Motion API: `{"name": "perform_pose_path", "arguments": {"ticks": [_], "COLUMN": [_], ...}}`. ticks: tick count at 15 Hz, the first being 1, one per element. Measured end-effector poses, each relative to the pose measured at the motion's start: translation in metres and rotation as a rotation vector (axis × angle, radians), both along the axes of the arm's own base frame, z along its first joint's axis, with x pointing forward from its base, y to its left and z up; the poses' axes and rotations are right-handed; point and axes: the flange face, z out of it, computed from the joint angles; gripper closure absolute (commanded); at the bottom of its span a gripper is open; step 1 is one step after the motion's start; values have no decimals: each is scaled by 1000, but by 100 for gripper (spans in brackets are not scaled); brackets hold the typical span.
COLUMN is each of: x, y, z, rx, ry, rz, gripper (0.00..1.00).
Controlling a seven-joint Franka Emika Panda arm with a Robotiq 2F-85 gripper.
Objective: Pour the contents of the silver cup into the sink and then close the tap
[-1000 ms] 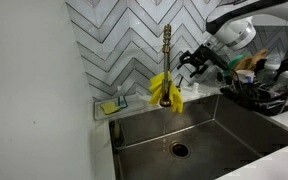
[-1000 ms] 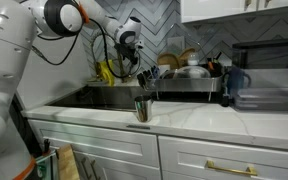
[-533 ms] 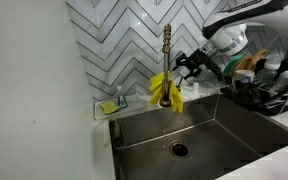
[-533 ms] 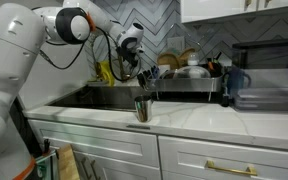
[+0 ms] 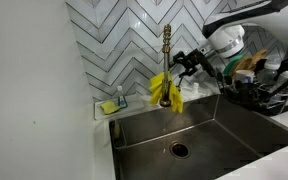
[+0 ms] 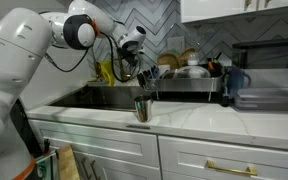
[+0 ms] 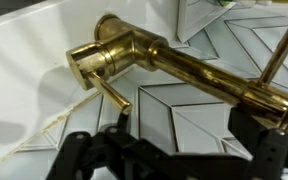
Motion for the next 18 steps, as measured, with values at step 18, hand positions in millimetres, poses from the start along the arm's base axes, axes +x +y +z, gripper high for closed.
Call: {"name": "perform_pose_path", "arguments": {"ticks": [18], "x": [5], "y": [-17], "z": [5], "rx": [-3], "ry": [19], "rz": [47], "gripper": [0]}}
